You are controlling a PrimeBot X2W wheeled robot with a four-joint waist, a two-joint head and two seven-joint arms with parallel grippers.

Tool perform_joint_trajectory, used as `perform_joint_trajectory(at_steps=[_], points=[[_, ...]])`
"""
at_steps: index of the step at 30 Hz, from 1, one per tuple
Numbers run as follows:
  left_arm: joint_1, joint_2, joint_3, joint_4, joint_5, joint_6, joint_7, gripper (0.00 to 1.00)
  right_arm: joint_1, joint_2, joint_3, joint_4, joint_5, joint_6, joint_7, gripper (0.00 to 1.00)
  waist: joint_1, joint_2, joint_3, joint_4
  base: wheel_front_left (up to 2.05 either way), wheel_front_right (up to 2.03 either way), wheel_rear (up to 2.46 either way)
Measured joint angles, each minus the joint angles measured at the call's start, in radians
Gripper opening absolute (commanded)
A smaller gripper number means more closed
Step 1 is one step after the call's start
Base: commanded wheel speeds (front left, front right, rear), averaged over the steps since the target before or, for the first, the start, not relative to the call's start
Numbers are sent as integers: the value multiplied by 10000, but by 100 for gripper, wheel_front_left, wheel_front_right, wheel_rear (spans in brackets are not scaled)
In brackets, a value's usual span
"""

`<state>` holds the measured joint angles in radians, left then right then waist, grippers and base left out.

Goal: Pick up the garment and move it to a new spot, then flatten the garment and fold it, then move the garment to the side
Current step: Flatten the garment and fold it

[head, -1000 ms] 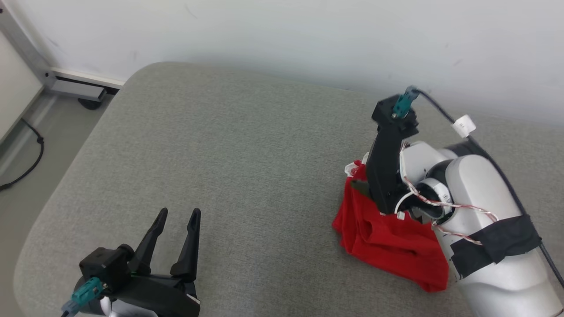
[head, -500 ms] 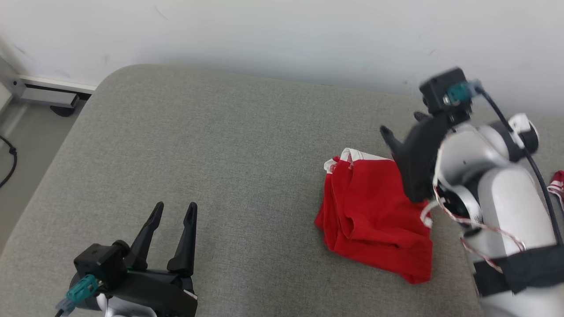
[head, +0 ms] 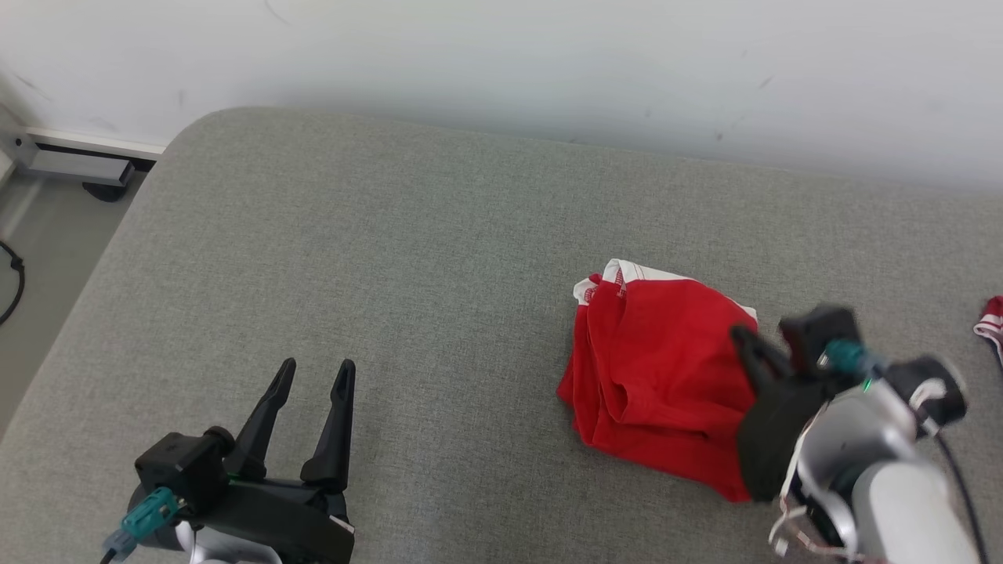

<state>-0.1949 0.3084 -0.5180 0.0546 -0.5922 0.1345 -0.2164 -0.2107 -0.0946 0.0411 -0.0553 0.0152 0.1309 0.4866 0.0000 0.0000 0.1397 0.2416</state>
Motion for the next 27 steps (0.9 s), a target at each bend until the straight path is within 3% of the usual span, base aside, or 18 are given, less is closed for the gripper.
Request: perform_joint_trajectory(at_steps=[6, 18, 27], points=[[-12, 23, -23, 6, -42, 0, -15, 100, 782, 270, 533, 399, -98, 0, -284, 0, 0, 0, 56, 6, 0, 0, 0], [-129, -2, -119, 86, -71, -31, -4, 100, 872, 410, 1808, 437, 96, 0, 654, 0, -1, 0, 108, 236, 0, 0, 0], [-149, 2, -100, 117, -132, -27, -52, 100, 963, 435, 2648, 428, 477, 0, 757, 0, 0, 1, 152, 308, 0, 0, 0]])
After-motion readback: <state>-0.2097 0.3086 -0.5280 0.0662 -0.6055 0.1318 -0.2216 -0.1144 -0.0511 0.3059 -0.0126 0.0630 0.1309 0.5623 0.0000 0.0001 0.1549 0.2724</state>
